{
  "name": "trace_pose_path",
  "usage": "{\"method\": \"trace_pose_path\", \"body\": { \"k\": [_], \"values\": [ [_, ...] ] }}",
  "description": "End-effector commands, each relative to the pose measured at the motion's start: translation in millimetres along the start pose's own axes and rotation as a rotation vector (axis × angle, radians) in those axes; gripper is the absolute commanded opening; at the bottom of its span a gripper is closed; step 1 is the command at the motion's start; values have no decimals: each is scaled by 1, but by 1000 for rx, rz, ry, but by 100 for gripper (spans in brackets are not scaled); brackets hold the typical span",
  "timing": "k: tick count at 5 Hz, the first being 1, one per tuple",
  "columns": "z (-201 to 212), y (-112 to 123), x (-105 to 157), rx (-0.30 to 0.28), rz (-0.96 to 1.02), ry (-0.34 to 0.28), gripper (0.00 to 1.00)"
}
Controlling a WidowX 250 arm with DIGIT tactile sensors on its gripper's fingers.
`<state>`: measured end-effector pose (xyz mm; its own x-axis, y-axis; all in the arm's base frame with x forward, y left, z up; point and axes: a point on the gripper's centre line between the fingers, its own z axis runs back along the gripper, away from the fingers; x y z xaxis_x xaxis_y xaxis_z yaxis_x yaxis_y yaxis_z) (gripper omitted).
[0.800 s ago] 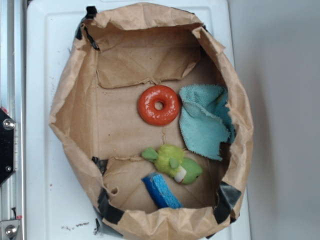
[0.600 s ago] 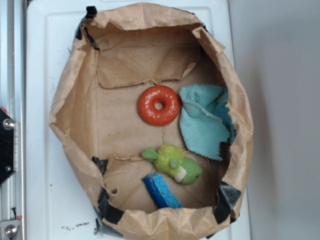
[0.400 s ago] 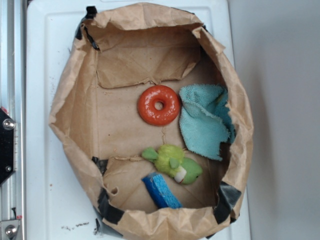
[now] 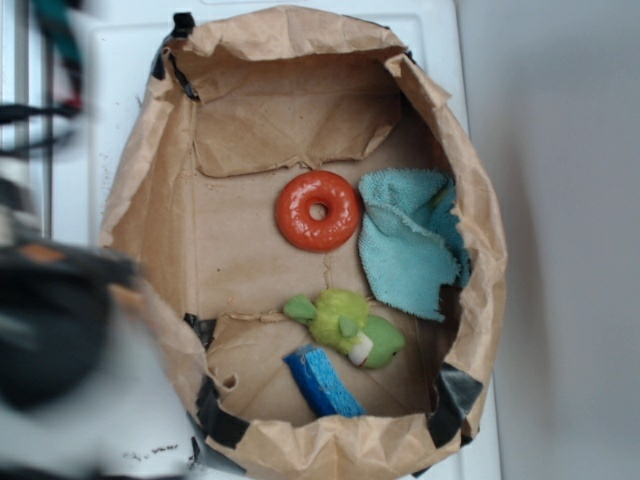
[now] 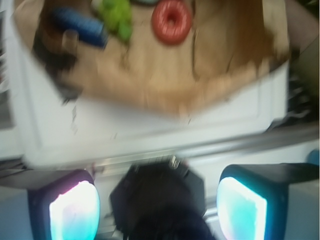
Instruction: Grab the blue sponge.
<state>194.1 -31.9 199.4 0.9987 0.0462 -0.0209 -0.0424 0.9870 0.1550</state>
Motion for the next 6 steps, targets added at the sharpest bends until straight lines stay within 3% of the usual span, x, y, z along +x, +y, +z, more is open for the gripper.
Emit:
{"method": "trace_pose_path", "body": {
  "k": [1, 2, 3, 4, 5, 6],
  "values": [
    [-17, 15, 63, 110, -252, -213, 100],
    [-13, 41, 60, 22, -478, -339, 100],
    [-10, 61, 60, -83, -499, -398, 100],
    [-15, 77, 75, -159, -478, -381, 100],
    [-20, 66, 91, -176, -526, -371, 100],
    [-39, 35, 105, -152, -620, -336, 100]
  ]
}}
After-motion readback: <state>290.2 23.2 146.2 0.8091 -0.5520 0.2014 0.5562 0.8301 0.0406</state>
